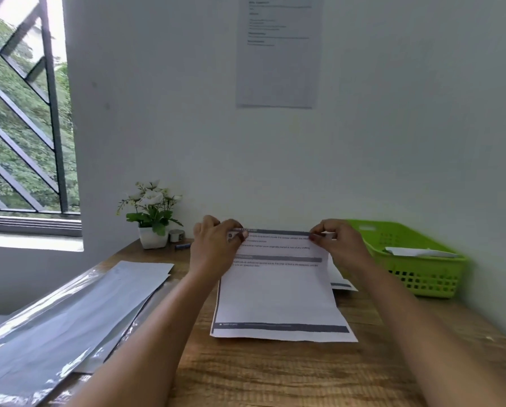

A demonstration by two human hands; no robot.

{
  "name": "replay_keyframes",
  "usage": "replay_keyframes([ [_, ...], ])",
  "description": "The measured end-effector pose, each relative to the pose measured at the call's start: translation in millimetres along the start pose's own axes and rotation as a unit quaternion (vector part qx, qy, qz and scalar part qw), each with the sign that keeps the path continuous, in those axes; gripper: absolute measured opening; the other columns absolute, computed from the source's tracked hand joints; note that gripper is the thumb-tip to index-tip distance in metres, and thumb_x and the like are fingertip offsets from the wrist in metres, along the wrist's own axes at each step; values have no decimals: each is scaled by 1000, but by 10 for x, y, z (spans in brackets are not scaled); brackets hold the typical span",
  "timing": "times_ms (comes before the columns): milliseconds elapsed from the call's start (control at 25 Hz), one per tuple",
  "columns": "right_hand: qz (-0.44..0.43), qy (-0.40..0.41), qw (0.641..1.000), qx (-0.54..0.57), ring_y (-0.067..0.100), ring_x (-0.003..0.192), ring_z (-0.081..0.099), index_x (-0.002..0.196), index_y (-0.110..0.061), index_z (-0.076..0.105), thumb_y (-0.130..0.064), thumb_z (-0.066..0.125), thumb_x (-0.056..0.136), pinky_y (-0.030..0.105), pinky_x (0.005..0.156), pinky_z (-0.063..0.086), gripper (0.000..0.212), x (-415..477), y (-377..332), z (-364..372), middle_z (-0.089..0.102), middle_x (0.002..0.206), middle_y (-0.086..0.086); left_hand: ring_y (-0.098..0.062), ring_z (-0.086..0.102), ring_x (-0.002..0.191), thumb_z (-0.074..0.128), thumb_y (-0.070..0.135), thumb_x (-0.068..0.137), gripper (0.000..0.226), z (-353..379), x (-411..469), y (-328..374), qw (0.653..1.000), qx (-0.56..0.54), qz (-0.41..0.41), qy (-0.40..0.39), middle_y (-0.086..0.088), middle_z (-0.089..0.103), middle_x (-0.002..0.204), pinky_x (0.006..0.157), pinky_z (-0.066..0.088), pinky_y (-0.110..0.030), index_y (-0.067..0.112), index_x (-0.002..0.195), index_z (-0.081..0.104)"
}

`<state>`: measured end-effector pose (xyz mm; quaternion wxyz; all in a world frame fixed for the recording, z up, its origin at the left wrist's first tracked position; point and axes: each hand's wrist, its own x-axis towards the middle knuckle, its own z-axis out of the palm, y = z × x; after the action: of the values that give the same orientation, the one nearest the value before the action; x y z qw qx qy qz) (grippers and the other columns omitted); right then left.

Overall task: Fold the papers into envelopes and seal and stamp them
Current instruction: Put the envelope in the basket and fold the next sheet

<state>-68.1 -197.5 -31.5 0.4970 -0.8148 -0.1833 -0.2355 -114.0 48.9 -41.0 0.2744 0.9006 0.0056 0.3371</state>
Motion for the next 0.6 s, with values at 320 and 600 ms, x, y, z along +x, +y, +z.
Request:
replay_keyframes([
  [320, -69, -8, 992, -105, 8, 112, 49, 69, -44, 68, -33, 72, 79, 41, 103, 36, 15, -65, -117, 181, 60, 97, -18, -13, 28, 128, 48, 38, 94, 23, 153, -199, 208, 985, 104, 139, -19, 16, 42, 135, 103, 15, -42, 37, 103, 69],
  [600, -202, 9, 915, -349, 10, 124, 36, 88, -41, 72, -46, 58, 87, 37, 98, 9, 15, -271, -351, 394, 52, 123, -24, -12, 32, 125, 48, 37, 95, 25, 170, -219, 257, 983, 90, 159, 0, 19, 49, 129, 100, 12, -40, 33, 102, 71],
])
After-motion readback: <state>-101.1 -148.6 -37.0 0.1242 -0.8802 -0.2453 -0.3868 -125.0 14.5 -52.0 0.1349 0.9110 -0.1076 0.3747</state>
